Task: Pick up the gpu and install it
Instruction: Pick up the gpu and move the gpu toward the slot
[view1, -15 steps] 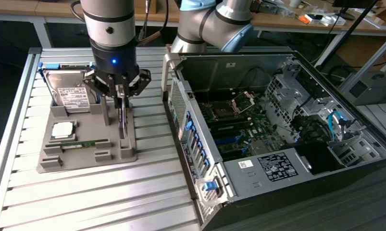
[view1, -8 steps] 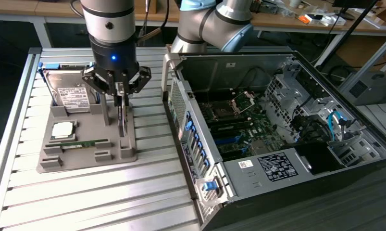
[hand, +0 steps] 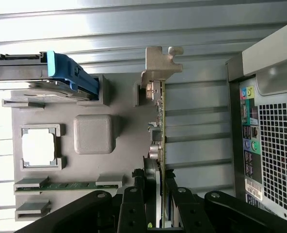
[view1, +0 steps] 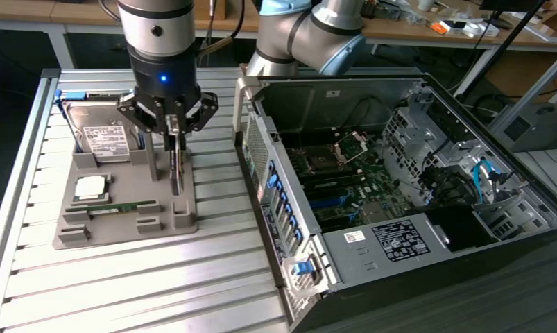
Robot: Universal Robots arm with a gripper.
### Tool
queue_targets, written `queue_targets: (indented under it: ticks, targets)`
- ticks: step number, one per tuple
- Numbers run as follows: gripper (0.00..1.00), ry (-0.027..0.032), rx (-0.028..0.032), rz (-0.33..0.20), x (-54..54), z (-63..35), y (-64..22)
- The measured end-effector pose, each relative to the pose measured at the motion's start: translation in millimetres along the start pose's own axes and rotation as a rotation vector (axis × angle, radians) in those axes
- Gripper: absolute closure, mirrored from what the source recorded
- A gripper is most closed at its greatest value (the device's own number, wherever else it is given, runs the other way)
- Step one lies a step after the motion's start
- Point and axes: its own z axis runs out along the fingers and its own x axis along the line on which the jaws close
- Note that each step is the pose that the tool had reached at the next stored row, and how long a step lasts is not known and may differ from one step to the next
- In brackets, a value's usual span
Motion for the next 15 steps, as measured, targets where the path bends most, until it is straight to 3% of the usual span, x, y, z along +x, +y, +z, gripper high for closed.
queue_targets:
  ticks: [15]
  targets:
    - [0.73,0.0001,0.0000,0.000,-0.3,-13.5,0.6]
